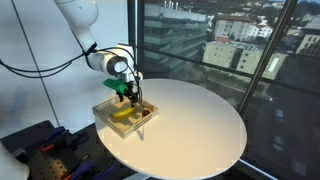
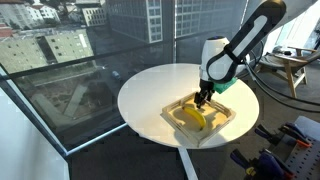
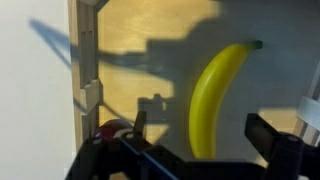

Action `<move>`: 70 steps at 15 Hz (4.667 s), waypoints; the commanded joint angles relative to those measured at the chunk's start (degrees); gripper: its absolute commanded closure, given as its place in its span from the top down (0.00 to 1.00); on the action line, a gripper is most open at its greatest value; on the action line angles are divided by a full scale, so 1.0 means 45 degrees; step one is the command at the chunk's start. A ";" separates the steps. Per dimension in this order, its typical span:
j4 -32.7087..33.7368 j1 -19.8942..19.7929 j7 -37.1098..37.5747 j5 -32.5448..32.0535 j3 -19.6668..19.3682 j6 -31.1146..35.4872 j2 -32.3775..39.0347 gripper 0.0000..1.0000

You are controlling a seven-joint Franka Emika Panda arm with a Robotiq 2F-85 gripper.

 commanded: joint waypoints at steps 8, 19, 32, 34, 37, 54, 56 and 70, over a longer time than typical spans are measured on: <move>0.0374 0.0570 0.0922 -0.0617 -0.0405 0.0213 0.0699 1.00; 0.0912 0.0852 0.0908 -0.0715 -0.0607 0.0568 0.1539 1.00; 0.1569 0.1066 0.0921 -0.0646 -0.0596 0.0414 0.2173 1.00; 0.1626 0.1108 0.0925 -0.0648 -0.0596 0.0414 0.2218 1.00; 0.1676 0.1155 0.0931 -0.0650 -0.0598 0.0425 0.2301 1.00; 0.1825 0.1093 0.0799 -0.0560 -0.0491 0.0365 0.2598 0.16; 0.1817 0.1077 0.0782 -0.0545 -0.0474 0.0276 0.2547 0.16; 0.1878 0.0917 0.0627 -0.0498 -0.0377 -0.0289 0.2120 0.16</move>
